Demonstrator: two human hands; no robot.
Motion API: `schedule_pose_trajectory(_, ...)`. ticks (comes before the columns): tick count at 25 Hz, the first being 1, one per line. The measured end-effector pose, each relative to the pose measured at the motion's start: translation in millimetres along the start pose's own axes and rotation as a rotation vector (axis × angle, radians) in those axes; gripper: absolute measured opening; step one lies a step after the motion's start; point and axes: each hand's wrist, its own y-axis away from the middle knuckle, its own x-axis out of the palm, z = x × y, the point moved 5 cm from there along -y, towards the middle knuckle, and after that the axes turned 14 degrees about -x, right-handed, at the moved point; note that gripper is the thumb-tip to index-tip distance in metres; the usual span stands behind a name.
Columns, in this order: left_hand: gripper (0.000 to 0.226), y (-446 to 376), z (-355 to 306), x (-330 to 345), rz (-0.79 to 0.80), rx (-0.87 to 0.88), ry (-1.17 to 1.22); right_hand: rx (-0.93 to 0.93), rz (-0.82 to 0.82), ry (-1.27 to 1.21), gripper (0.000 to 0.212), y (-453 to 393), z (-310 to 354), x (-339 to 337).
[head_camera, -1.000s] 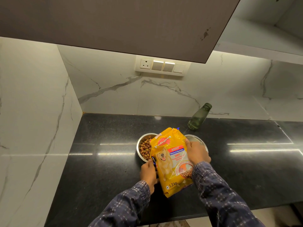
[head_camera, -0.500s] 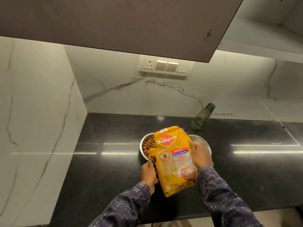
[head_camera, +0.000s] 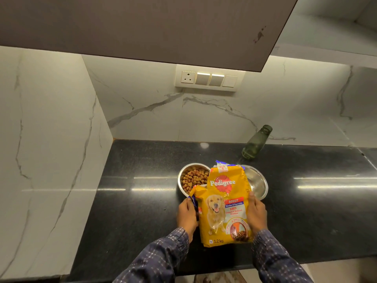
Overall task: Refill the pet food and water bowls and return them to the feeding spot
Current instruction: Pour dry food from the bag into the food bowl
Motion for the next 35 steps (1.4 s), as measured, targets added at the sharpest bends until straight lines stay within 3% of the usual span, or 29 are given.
schedule_pose_trajectory(7,0.035,19,-7,-8,0.021,0.164,-0.107,-0.061,-0.082,-0.228,0.052,11,-12,0)
schedule_pose_trajectory(10,0.034,23,-4,-9,0.073,0.188,-0.095,-0.126,-0.103,-0.266,0.070,12,-7,-4)
schedule_pose_trajectory(12,0.035,16,-3,-6,0.045,0.175,-0.102,-0.170,-0.106,-0.162,0.072,9,6,-5)
schedule_pose_trajectory(18,0.035,1,-1,24,-0.211,0.115,-0.039,-0.304,-0.030,0.492,0.051,-11,90,0)
schedule_pose_trajectory(22,0.040,-3,13,44,-0.317,-0.045,-0.004,-0.335,0.077,0.750,0.054,-42,117,8)
schedule_pose_trajectory(25,0.039,7,13,56,-0.303,-0.111,0.032,-0.332,0.108,0.817,0.056,-63,119,9)
schedule_pose_trajectory(35,0.035,-13,23,83,-0.344,-0.065,0.193,-0.421,0.242,0.884,0.060,-120,120,24)
